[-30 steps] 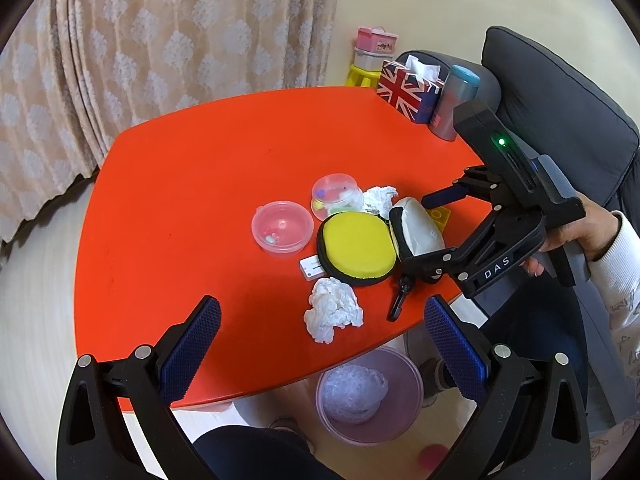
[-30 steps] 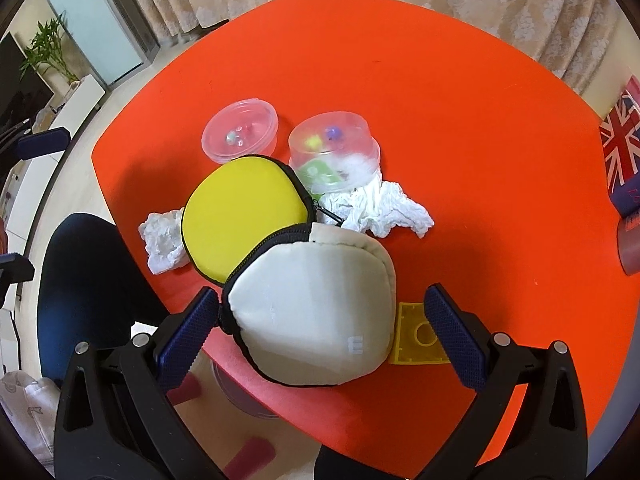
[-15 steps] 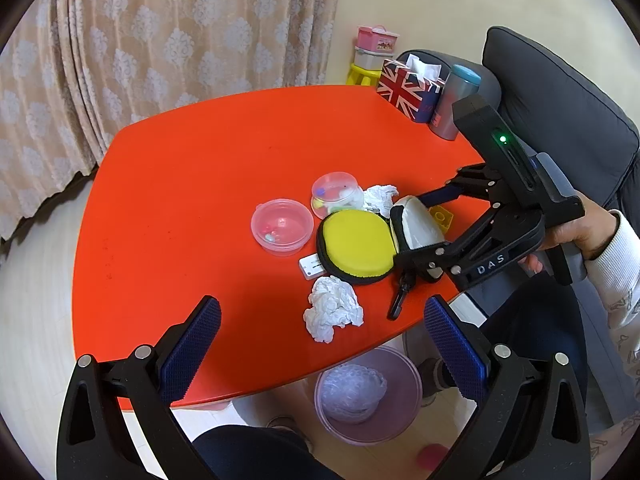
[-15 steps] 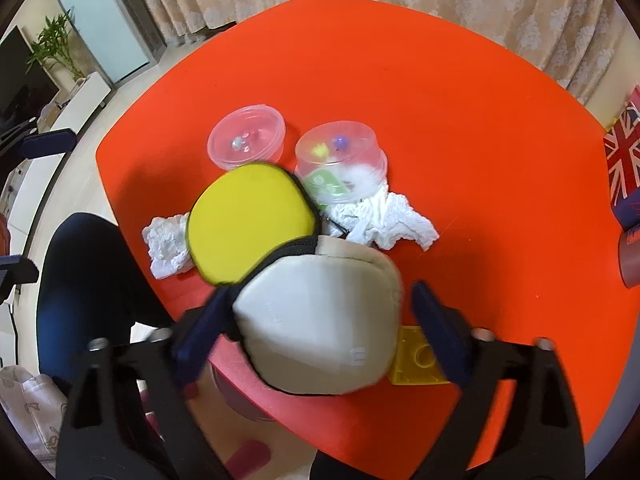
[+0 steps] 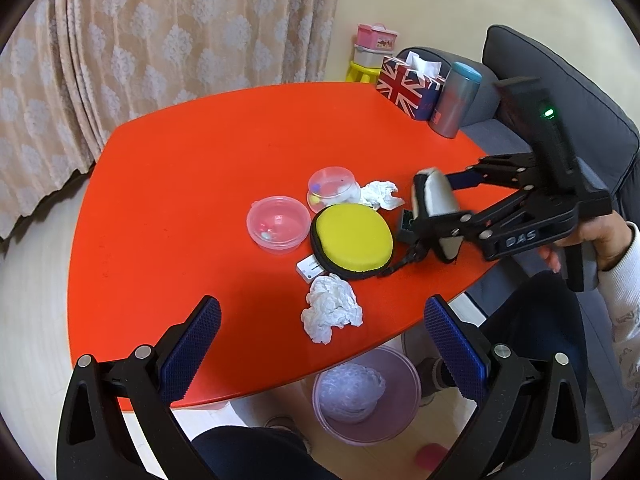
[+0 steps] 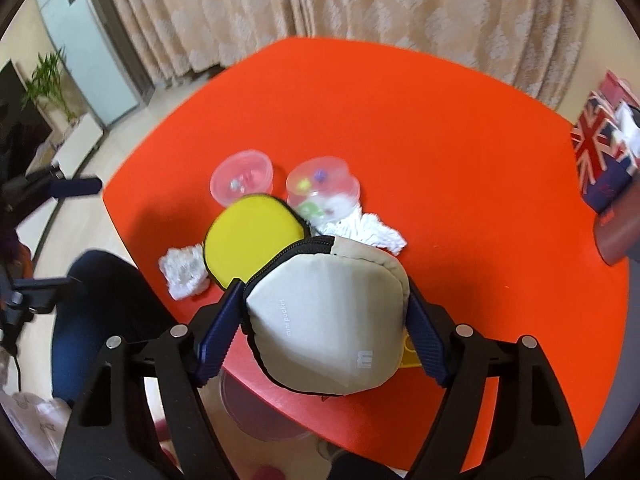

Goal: Collect trash
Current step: 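Lift the white pouch with the right gripper while the left gripper grasps the crumpled tissue, then drop the white pouch into the pink bin with the right gripper while the left lifts the tissue, then move the tissue over the pink bin and open the left gripper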

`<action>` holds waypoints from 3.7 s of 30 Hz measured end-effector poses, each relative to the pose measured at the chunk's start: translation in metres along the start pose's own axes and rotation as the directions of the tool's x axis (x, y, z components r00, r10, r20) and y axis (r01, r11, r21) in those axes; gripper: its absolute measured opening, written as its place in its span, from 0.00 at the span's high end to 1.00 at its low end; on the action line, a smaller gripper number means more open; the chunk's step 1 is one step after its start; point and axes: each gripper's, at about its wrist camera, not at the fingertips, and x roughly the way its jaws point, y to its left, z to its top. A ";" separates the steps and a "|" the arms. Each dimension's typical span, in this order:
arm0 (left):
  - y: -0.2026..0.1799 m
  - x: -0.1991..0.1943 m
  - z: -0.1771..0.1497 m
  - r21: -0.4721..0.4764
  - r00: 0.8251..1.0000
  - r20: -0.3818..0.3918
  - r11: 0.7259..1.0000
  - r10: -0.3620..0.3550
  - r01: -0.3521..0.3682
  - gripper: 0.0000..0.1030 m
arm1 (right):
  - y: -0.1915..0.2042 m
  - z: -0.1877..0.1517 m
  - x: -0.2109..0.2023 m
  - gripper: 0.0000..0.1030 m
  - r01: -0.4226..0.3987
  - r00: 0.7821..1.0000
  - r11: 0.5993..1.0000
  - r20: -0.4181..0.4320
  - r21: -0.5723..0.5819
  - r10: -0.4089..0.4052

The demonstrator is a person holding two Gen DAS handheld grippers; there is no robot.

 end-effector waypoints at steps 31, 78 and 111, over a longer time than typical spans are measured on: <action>-0.005 0.078 0.005 0.058 0.987 -0.158 0.998 0.042 -0.034 0.06 | -0.014 -0.018 -0.076 0.26 0.052 0.983 0.992 0.167 0.119 -0.072; -0.045 -0.006 -0.042 0.097 0.997 -0.047 0.993 -0.067 0.072 0.79 | 0.062 -0.105 -0.076 0.26 0.007 0.996 0.998 0.089 0.059 -0.013; -0.063 0.007 -0.073 0.108 0.989 -0.098 0.987 -0.109 0.120 0.79 | 0.063 -0.133 -0.067 0.08 0.012 0.997 0.993 0.075 0.116 -0.021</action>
